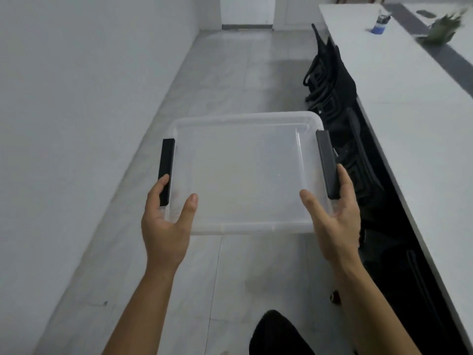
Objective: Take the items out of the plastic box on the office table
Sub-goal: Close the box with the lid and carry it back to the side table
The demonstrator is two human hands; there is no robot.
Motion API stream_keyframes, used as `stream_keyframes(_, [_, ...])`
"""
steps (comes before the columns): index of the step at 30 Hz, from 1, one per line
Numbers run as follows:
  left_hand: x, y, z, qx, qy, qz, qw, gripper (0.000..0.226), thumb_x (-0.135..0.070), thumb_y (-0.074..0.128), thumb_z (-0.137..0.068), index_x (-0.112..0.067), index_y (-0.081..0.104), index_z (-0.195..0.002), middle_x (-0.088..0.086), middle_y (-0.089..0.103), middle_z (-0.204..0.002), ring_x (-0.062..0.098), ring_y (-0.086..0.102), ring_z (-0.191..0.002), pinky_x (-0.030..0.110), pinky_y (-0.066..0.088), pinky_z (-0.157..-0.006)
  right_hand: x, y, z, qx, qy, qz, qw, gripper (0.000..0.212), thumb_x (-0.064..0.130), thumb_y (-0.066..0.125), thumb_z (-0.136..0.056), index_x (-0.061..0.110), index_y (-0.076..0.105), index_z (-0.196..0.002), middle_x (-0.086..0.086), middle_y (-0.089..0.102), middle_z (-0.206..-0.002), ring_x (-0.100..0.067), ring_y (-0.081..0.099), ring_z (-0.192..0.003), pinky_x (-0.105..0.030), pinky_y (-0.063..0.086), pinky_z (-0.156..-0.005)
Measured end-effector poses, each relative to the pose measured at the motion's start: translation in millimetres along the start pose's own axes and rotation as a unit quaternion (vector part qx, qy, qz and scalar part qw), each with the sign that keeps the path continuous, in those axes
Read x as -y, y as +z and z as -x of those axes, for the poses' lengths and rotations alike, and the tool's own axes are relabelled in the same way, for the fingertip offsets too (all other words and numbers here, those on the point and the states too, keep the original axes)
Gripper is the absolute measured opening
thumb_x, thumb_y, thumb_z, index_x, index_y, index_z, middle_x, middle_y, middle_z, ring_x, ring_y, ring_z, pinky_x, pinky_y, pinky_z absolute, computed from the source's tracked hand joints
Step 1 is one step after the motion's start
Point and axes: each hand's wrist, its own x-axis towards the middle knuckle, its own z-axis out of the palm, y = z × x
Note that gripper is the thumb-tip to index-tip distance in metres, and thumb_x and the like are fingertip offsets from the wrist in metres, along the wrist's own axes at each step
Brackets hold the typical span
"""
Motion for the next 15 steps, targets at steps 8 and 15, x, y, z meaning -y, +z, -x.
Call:
stream_keyframes(8, [19.3,176.3,-196.6,0.104,0.027,0.016,0.994,0.058,-0.028,0.076,-0.085,-0.022,0.054,-0.138,-0.014,0.060,-0.129,0.002,0.057,-0.122,0.025,0.047,-0.104,-57.3,54.5,-193.6,-0.095,0.033,-0.002,0.995,0.083,0.027,0.072,-0.083,0.014,0.030,-0.154,0.042,0.033,-0.122,0.040,0.034,-0.105,0.008,0.030,-0.083])
stream_keyframes(15, [6.7,287.2,-380.1,0.079,0.039,0.004,0.996,0.058,-0.028,0.076,-0.085,-0.021,0.054,-0.138,-0.010,0.059,-0.132,0.002,0.054,-0.124,0.026,0.043,-0.107,-63.4,125.2,-407.9,-0.073,0.032,-0.020,0.997,0.086,0.033,0.070,-0.080,0.019,0.030,-0.154,0.033,0.042,-0.129,0.031,0.042,-0.110,0.003,0.036,-0.087])
